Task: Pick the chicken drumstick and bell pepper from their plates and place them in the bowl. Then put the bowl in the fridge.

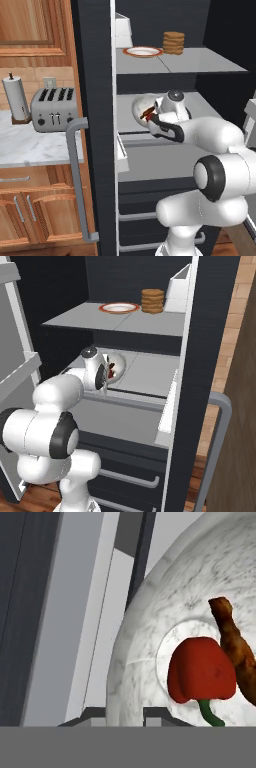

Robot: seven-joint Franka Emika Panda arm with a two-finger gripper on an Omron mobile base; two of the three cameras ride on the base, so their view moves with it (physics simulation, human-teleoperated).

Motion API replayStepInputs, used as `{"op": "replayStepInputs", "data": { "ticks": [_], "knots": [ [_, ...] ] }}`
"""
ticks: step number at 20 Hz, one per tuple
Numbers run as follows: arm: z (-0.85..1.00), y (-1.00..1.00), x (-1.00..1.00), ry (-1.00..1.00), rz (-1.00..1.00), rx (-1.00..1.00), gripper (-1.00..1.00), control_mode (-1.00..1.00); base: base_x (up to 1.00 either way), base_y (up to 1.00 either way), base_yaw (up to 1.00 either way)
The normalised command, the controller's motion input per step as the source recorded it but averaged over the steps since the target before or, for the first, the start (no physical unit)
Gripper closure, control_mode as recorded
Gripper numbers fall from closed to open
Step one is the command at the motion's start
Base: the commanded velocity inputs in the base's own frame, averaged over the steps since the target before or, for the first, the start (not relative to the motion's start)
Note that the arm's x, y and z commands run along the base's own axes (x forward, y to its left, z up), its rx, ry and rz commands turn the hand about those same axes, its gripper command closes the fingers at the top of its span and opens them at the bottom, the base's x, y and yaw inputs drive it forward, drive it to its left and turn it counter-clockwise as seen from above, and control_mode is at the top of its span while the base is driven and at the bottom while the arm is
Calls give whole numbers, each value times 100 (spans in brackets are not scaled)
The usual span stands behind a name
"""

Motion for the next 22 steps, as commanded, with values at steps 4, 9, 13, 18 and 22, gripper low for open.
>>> {"op": "replayStepInputs", "data": {
  "ticks": [4, 9, 13, 18, 22],
  "knots": [
    [-10, 0, 32, 4, 0, 0, 100, -100, 0, 0, 0],
    [-5, -3, 24, 14, -1, 0, 100, -100, 0, 0, 0],
    [-7, -3, 23, 16, -2, -1, 100, -100, 0, 0, 0],
    [-7, 0, 26, 3, 0, 0, 100, -100, 0, 0, 0],
    [-8, 1, 27, 0, 0, 0, 100, -100, 0, 0, 0]
  ]
}}
